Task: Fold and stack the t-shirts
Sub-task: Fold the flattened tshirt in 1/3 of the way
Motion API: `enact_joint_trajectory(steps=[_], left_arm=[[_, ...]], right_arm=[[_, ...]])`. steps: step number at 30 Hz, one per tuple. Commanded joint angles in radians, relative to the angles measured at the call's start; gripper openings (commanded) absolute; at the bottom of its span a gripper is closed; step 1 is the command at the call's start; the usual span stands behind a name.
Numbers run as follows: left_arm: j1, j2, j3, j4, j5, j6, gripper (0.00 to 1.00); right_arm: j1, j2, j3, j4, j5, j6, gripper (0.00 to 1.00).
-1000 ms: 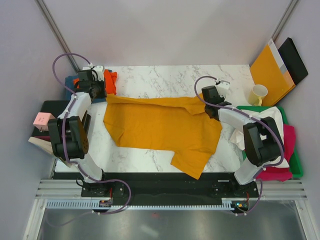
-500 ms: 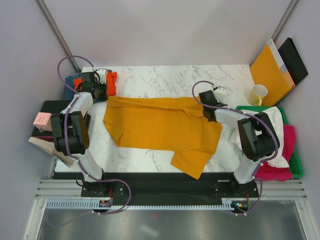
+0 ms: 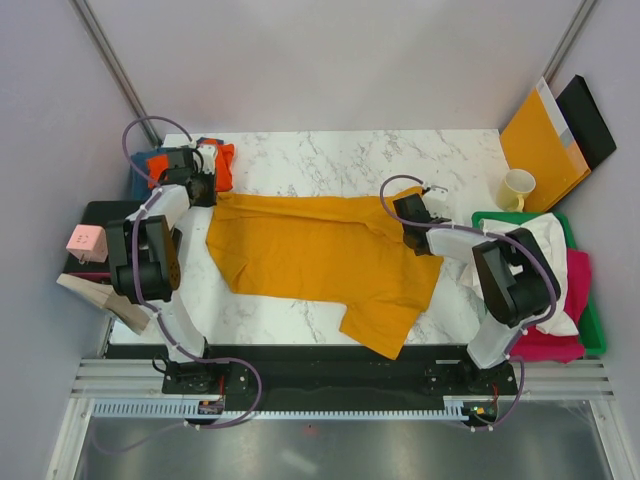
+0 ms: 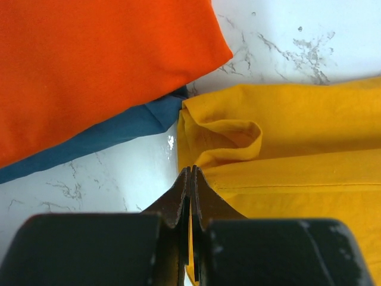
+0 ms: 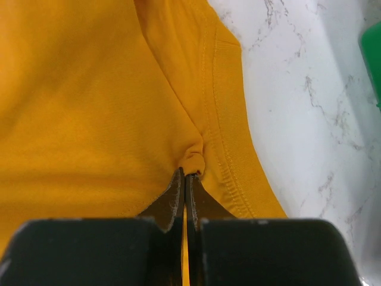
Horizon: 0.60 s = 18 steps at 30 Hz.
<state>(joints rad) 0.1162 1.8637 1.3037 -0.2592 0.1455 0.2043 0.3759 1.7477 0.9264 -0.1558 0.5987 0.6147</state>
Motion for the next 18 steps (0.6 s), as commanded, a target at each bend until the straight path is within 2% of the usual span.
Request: enact_joint_trajectory(steps=[1,10,18], left_arm=[[0.008,0.028,0.074,0.023,-0.044,0.014,0.02],[0.008,0.081,0.207,-0.020,-0.041,-0.009,0.02],[0.008,0.109,0.203,-0.025,-0.043,-0.005,0.02]], right_arm=[[0.011,-0.114,-0.041,0.038,0.010,0.017,0.00],[0.011,-0.221,0.003,0.022,0.019,-0.013,0.00],[0.026,-0.240,-0.046,0.013,-0.008,-0.004,0.00]])
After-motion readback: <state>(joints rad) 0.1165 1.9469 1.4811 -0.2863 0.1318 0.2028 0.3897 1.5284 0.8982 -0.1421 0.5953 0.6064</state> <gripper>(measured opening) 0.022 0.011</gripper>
